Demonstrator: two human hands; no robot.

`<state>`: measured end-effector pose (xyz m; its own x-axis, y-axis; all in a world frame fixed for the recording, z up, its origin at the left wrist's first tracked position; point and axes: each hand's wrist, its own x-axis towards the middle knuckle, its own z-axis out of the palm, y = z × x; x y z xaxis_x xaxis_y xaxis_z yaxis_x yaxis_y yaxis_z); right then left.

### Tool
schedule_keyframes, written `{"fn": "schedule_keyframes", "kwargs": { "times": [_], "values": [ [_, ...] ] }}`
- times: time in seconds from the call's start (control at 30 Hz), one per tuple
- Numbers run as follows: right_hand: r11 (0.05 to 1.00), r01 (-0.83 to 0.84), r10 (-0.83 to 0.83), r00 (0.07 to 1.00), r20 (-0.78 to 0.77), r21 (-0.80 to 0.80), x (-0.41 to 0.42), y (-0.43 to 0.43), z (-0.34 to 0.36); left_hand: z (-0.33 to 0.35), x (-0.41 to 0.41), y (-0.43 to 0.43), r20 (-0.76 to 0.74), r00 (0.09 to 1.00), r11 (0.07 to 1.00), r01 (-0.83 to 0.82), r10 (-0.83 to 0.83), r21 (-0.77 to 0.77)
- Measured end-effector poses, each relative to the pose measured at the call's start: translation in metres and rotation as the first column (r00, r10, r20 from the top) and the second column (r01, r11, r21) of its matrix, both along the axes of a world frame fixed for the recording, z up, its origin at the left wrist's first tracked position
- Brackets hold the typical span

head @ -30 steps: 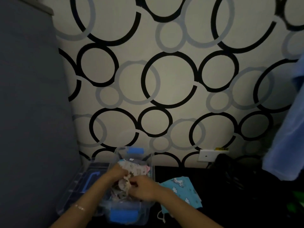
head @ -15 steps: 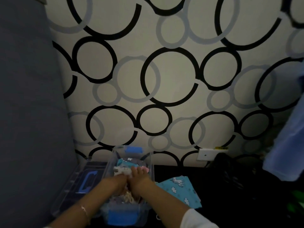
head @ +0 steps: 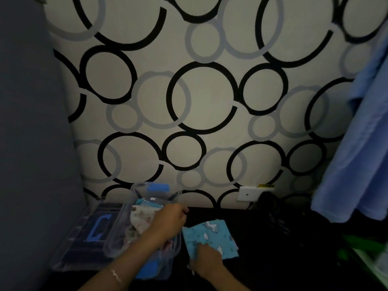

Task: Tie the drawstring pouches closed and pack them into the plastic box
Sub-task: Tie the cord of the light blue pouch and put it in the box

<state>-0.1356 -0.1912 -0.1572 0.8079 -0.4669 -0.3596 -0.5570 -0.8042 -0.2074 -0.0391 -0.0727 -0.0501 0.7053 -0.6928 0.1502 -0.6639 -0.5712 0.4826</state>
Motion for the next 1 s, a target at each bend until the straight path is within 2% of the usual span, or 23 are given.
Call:
{"fn": "schedule_keyframes", "kwargs": {
  "times": [0.13,0.23,0.3,0.37,0.5,0.57,0.67,0.77,0.87,0.93,1.0],
  "values": [
    [0.995,-0.027,0.049,0.969,0.241,-0.094,-0.009,-0.007,0.007,-0.012,-0.021,-0.017,-0.035,0.997,0.996,0.077,-0.075,0.047],
    [0.988,-0.025,0.081,0.924,0.374,-0.152,-0.024,-0.035,0.035,-0.017,-0.031,-0.033,0.029,0.973,0.955,0.221,-0.231,0.199],
    [0.994,-0.051,0.089,0.888,0.451,-0.095,-0.034,-0.054,0.054,-0.021,-0.040,-0.049,0.034,0.961,0.904,0.246,-0.274,0.351],
    [0.998,-0.062,0.061,0.868,0.493,-0.013,-0.045,-0.070,0.066,-0.024,-0.050,-0.066,0.036,0.968,0.884,0.211,-0.249,0.417],
    [0.991,-0.015,-0.057,0.850,0.524,0.132,-0.053,-0.081,0.069,-0.025,-0.057,-0.079,0.109,0.982,0.917,0.101,-0.154,0.385],
    [0.989,0.033,-0.107,0.841,0.530,0.147,-0.057,-0.082,0.066,-0.022,-0.056,-0.076,0.149,0.980,0.926,0.071,-0.134,0.371],
    [0.995,0.096,-0.099,0.806,0.583,0.036,-0.062,-0.091,0.069,-0.012,-0.050,-0.069,0.207,0.973,0.952,0.033,-0.100,0.306],
    [0.996,0.083,-0.039,0.769,0.638,-0.039,-0.066,-0.106,0.084,0.005,-0.044,-0.063,0.208,0.973,0.972,0.048,-0.098,0.231],
    [0.990,0.066,0.042,0.707,0.705,-0.125,-0.072,-0.121,0.105,0.021,-0.036,-0.057,0.118,0.986,0.993,0.112,-0.114,0.024],
    [0.972,0.033,0.134,0.734,0.666,-0.232,-0.075,-0.130,0.112,0.030,-0.032,-0.051,0.113,0.982,0.986,0.159,-0.153,-0.053],
    [0.938,-0.034,0.237,0.788,0.568,-0.344,-0.082,-0.137,0.111,0.034,-0.030,-0.044,0.136,0.970,0.978,0.206,-0.200,-0.033]
  ]
}}
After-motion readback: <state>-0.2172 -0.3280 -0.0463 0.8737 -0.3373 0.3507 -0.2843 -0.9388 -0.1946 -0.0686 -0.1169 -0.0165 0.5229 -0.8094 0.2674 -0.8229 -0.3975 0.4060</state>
